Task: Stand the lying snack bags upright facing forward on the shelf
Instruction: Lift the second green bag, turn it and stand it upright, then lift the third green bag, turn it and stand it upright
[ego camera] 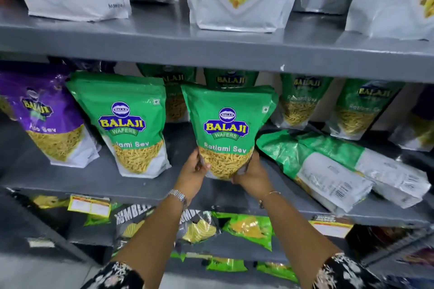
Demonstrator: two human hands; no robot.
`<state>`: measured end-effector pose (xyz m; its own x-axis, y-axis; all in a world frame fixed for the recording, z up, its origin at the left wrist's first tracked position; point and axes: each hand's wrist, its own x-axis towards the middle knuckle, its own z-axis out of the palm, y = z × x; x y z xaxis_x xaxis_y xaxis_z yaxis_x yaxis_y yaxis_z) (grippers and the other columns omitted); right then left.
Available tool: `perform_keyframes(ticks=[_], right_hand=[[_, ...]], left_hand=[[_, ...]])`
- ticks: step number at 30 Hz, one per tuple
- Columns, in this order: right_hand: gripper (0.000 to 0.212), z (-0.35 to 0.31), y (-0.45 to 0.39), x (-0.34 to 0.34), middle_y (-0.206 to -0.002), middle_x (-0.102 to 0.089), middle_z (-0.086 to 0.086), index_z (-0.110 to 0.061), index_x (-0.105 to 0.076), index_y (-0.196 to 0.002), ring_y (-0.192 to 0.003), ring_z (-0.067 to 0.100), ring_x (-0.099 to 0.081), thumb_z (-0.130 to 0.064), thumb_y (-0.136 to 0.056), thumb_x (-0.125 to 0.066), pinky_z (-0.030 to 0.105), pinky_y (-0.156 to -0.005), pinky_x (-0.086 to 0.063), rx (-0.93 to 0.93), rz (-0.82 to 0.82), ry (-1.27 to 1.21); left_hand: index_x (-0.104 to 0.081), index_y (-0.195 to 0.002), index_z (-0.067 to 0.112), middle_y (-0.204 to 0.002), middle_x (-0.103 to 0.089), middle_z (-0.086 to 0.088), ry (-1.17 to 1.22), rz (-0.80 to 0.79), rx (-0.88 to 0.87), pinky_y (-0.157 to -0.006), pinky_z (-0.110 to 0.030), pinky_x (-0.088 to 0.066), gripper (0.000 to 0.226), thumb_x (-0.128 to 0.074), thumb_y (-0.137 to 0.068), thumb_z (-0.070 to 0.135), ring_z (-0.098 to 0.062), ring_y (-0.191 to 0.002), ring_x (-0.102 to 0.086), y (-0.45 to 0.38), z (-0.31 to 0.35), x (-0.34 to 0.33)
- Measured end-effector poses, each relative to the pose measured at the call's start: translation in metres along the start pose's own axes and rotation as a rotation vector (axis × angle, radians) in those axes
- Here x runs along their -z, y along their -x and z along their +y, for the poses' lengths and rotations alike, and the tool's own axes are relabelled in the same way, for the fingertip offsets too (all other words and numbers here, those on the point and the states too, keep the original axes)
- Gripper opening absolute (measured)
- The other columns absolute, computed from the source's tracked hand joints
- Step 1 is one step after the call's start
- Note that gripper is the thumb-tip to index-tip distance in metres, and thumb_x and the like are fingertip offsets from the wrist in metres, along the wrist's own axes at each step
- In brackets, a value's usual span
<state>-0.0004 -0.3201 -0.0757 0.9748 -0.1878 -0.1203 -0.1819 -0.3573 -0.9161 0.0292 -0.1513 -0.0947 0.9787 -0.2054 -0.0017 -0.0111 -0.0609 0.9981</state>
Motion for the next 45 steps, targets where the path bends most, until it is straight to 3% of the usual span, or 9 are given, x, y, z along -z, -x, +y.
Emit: perform_keyframes(ticks=[12,15,20,23,26,29,36,39,45], right_hand=[[0.078,-0.002,0.008,0.001,-0.127,-0.051,0.008,-0.008,-0.024,-0.139,-0.110,0.019,-0.049,0.002,-0.077,-0.070,0.011,-0.071,-0.046,-0.001,-0.054,0.045],[0.084,-0.004,0.007,0.008,-0.136,-0.052,0.014,-0.014,-0.012,-0.147,-0.116,0.031,-0.055,-0.004,-0.082,-0.064,0.037,-0.091,-0.049,-0.039,-0.043,0.108],[0.083,-0.008,0.026,0.037,-0.085,-0.062,0.013,-0.015,0.004,-0.150,-0.057,0.023,-0.052,-0.003,-0.089,-0.050,0.031,-0.048,-0.036,-0.118,-0.040,0.255],[0.079,-0.016,0.049,0.060,-0.122,-0.058,0.024,-0.007,-0.007,-0.150,-0.102,0.040,-0.060,0.004,-0.084,-0.049,0.040,-0.073,-0.049,-0.061,0.042,0.438],[0.067,-0.017,0.073,0.082,-0.130,-0.051,0.024,-0.008,-0.028,-0.144,-0.120,0.040,-0.051,-0.002,-0.082,-0.053,0.042,-0.096,-0.044,-0.032,0.116,0.607],[0.054,-0.009,0.088,0.109,-0.125,-0.055,0.020,-0.012,-0.045,-0.133,-0.116,0.038,-0.053,-0.010,-0.081,-0.058,0.043,-0.093,-0.048,-0.035,0.241,0.699],[0.050,0.005,0.110,0.207,-0.129,-0.053,0.016,-0.012,-0.044,-0.131,-0.122,0.034,-0.049,-0.007,-0.082,-0.050,0.044,-0.096,-0.048,-0.229,0.423,0.808],[0.059,0.021,0.100,0.256,-0.139,-0.045,0.013,-0.015,-0.035,-0.137,-0.128,0.032,-0.043,-0.022,-0.083,-0.056,0.044,-0.098,-0.046,-0.326,0.352,0.922],[0.066,0.075,0.062,0.298,-0.144,-0.039,-0.001,-0.031,-0.031,-0.140,-0.131,0.029,-0.037,-0.046,-0.081,-0.055,0.044,-0.099,-0.042,-0.265,0.216,1.202]], left_hand=[[-0.038,-0.139,0.015,-0.136,-0.054,-0.009,-0.029,0.077,0.088,-0.110,-0.043,-0.038,0.052,-0.052,-0.090,0.002,-0.025,-0.127,-0.049,0.003,-0.006,0.001],[-0.036,-0.139,0.011,-0.135,-0.050,-0.001,-0.072,0.105,0.153,-0.103,-0.029,-0.037,0.053,-0.052,-0.090,0.001,-0.018,-0.126,-0.047,0.009,0.002,0.000],[-0.040,-0.135,-0.005,-0.132,-0.054,-0.023,-0.154,0.321,0.328,-0.098,-0.043,-0.043,0.048,-0.047,-0.089,-0.001,-0.036,-0.113,-0.055,0.025,0.002,-0.013],[-0.049,-0.115,-0.015,-0.105,-0.058,-0.037,-0.405,0.300,0.360,-0.074,-0.049,-0.044,0.034,-0.044,-0.084,0.000,-0.048,-0.097,-0.057,0.046,0.004,-0.034],[-0.061,-0.104,-0.012,-0.110,-0.062,-0.032,-0.646,0.175,0.370,-0.088,-0.046,-0.046,0.031,-0.050,-0.085,0.011,-0.045,-0.107,-0.058,0.064,0.010,-0.062],[-0.062,-0.114,0.001,-0.128,-0.057,-0.025,-0.811,0.055,0.389,-0.101,-0.045,-0.042,0.042,-0.050,-0.084,0.029,-0.042,-0.120,-0.050,0.072,0.015,-0.090],[-0.061,-0.111,-0.007,-0.120,-0.061,-0.026,-0.558,-0.107,0.278,-0.095,-0.039,-0.044,0.046,-0.045,-0.090,0.030,-0.038,-0.113,-0.056,0.072,0.057,-0.144],[-0.063,-0.084,-0.009,-0.094,-0.065,-0.028,-0.423,-0.092,0.268,-0.086,-0.043,-0.045,0.042,-0.048,-0.092,0.029,-0.039,-0.098,-0.060,0.058,0.059,-0.170],[-0.059,-0.118,0.001,-0.125,-0.062,-0.020,-0.093,-0.040,0.456,-0.101,-0.037,-0.046,0.042,-0.055,-0.089,0.030,-0.034,-0.118,-0.056,0.038,0.045,-0.215]])
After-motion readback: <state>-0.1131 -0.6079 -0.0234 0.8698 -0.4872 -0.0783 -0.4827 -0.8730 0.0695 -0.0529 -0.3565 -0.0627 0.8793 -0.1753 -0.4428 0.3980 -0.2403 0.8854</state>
